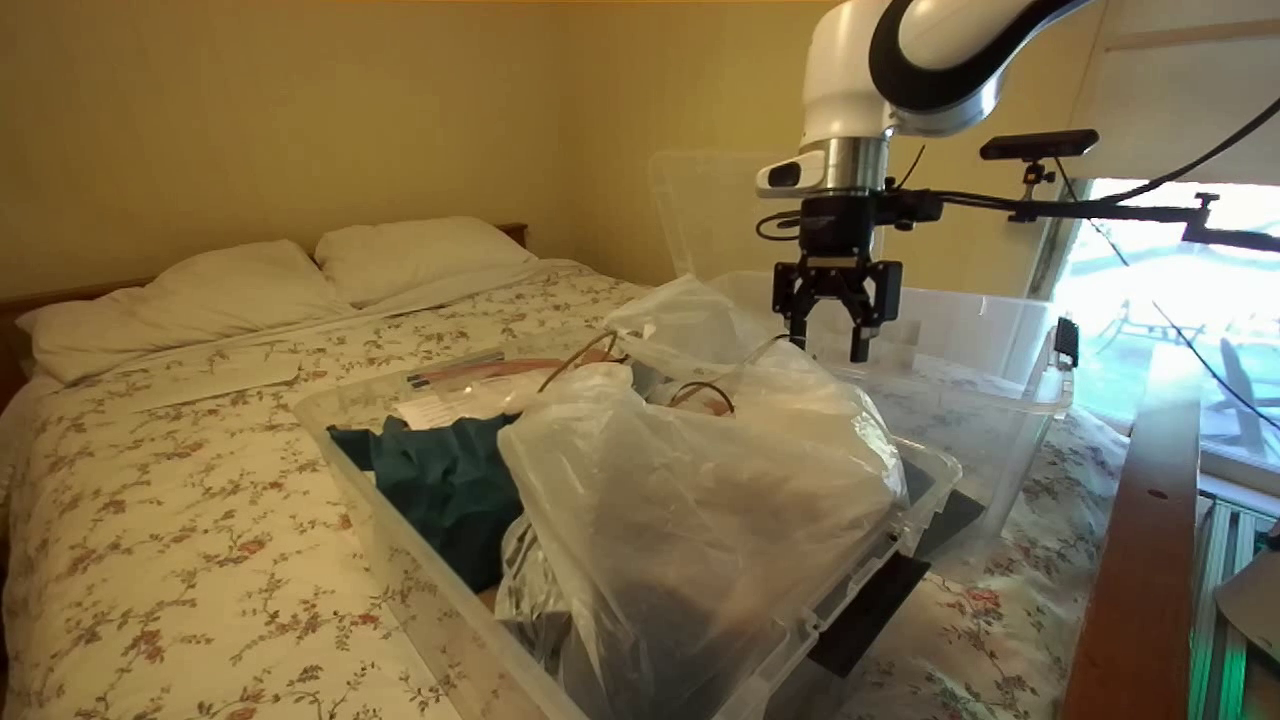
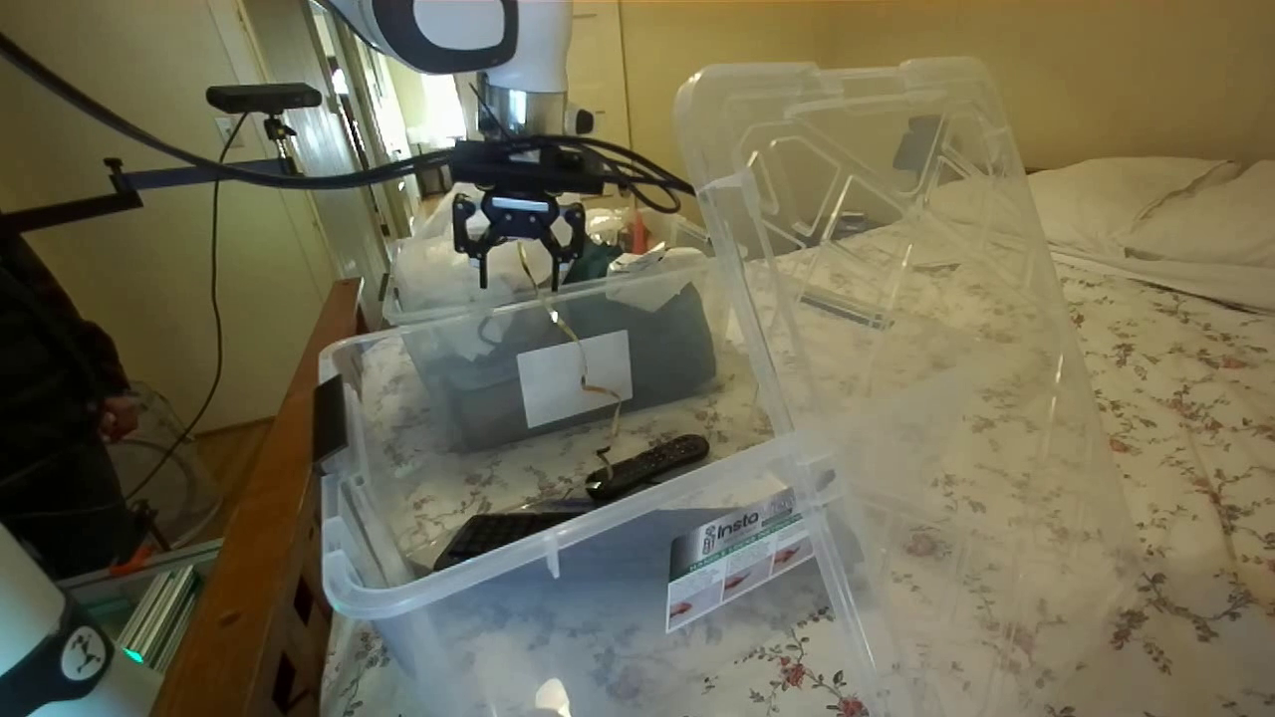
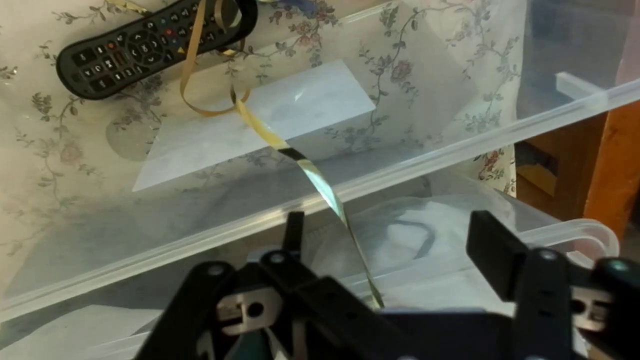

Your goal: Put the silver ribbon in the white plastic.

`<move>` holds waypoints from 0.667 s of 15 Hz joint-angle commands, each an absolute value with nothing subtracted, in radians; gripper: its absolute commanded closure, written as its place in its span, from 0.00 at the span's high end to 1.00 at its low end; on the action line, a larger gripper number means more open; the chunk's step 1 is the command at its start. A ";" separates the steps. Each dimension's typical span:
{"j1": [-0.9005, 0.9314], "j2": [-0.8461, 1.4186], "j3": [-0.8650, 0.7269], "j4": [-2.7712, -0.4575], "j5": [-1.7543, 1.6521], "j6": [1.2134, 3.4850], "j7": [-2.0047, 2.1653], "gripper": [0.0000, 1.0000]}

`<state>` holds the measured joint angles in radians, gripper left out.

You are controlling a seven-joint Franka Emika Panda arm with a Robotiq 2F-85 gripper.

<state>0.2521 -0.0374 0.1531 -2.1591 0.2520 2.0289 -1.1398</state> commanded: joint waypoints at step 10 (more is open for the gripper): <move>0.220 0.007 0.174 -2.060 0.203 2.010 -1.168 0.07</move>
<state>0.2388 0.0088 0.1620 -2.0835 0.2307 2.0290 -1.1687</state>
